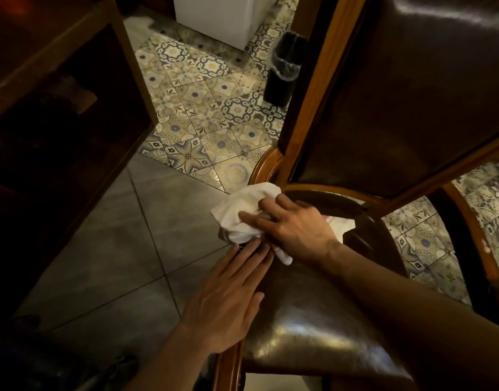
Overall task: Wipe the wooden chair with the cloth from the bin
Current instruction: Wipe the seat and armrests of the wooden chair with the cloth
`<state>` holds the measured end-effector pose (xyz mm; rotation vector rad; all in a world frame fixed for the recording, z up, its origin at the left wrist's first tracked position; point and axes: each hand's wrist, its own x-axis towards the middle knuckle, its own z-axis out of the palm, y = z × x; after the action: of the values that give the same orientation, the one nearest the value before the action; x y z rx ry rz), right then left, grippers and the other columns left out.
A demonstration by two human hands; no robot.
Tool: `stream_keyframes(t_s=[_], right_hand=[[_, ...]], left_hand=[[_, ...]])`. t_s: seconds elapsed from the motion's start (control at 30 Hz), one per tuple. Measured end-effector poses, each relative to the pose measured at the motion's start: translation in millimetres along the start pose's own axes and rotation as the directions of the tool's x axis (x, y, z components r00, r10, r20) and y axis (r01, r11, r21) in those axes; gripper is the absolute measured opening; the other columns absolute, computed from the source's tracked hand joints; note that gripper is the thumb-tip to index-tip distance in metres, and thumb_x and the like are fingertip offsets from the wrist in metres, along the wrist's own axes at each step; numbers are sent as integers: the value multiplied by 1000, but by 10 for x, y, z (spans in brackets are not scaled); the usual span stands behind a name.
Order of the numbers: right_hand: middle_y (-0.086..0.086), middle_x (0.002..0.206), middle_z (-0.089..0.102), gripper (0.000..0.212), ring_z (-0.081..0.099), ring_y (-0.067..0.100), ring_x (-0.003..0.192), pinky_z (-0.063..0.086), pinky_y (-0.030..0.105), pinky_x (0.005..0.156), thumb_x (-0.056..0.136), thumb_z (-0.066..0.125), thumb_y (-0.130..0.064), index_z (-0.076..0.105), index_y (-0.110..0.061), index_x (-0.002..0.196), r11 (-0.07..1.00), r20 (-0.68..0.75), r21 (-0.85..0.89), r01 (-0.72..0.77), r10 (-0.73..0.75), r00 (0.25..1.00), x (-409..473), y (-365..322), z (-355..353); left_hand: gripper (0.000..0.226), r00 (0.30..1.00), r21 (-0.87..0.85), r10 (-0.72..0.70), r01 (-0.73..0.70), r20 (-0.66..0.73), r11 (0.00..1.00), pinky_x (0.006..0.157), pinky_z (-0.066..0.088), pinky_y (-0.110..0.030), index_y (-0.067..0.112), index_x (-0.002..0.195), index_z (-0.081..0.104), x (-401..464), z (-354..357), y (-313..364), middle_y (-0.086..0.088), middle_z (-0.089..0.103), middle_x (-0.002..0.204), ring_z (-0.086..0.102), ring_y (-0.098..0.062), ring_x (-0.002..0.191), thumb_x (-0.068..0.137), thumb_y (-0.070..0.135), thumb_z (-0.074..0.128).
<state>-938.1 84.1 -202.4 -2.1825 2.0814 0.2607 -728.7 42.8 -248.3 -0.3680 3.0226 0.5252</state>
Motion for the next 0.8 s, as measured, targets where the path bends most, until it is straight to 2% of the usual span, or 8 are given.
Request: stream_keyframes(t_s=[0.13,0.27,0.4,0.5,0.63,0.8], right_hand=[[13,140,44,74,46,35,118,52,45,75,88,65,-30,29,-29,152,999,22,-39,-9,10,1000,122,33,67],[9,142,39,81,41,33,117,47,41,66,84,66,-29,23,-30,154,987,9,-106,-125,127,992,300,180,6],[8,142,37,75,41,34,118,44,40,68,89,59,-37,21,-30,154,972,0,-134,-192,194,981,444,344,-39],[9,140,38,81,41,35,117,44,42,69,85,66,-41,22,-30,152,957,1,-106,-268,270,963,517,335,-59],[10,138,37,84,42,35,118,45,41,71,84,70,-36,21,-32,152,942,18,-77,-327,329,944,530,261,-63],[8,134,40,97,43,33,115,36,37,61,72,82,-34,25,-34,150,928,63,-40,-370,372,926,497,207,-85]], left_hand=[[62,1000,-25,-10,10,9,1000,118,1,-40,18,157,11,8,-19,-33,0,0,166,-8,-16,151,102,42,28],[62,1000,-25,-6,6,21,1000,118,-1,-39,18,157,11,-15,-15,7,1,0,166,-9,-16,150,102,40,29],[62,1000,-23,1,-1,24,1000,118,1,-40,17,157,8,15,-5,-4,1,-2,166,-9,-17,151,102,38,28],[62,1000,-30,-3,4,22,1000,118,2,-40,17,157,10,7,14,-8,0,-2,166,-7,-17,151,102,38,29],[62,1000,-31,-7,7,17,999,118,2,-41,18,157,9,-1,31,-13,1,-3,166,-8,-16,151,102,37,29],[60,1000,-35,5,-4,10,999,118,2,-41,18,157,8,-3,32,-13,2,-4,166,-9,-16,150,103,37,26]])
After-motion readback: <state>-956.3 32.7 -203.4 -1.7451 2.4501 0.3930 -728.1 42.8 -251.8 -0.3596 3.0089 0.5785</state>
